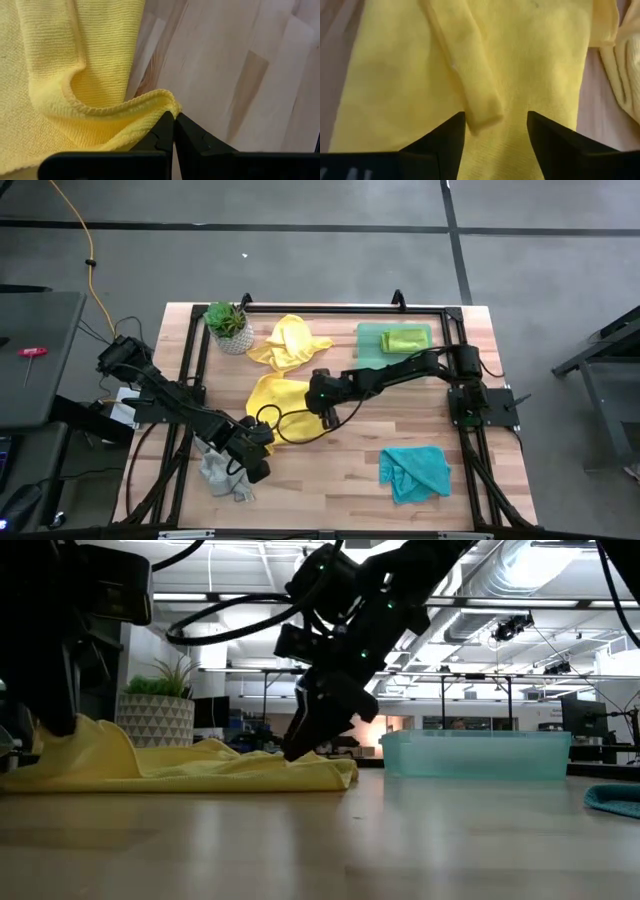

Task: Fold microfiber towels
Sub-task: Fold the bottom yellow towel

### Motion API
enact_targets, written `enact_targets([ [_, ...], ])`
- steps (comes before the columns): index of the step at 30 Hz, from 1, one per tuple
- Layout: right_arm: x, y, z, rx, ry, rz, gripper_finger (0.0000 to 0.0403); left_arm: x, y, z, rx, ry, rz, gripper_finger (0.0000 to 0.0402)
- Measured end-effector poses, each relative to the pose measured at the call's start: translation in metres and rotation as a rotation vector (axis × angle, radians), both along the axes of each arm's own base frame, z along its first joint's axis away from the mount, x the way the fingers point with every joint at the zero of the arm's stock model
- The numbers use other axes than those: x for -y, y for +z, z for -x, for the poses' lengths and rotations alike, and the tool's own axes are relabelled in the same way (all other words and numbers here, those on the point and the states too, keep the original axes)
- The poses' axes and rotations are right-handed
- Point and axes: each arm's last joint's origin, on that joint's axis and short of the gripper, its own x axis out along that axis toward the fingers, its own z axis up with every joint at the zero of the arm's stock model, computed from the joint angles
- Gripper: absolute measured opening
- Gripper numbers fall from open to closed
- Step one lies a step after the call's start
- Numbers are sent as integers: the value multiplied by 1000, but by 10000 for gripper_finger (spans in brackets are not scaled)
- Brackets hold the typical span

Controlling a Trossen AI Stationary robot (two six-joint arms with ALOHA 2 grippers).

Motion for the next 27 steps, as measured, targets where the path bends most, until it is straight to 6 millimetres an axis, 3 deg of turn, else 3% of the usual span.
enact_targets([
  [7, -1, -1, 1, -17, 44, 29, 183, 0, 0, 0, 1, -8, -7, 0],
  [12, -1, -15, -2, -42, 70, 46, 181, 0, 0, 0, 2, -12, -19, 0],
  [27, -1, -13, -6, 13, 19, 15, 172, 0, 0, 0, 2, -6, -14, 0],
])
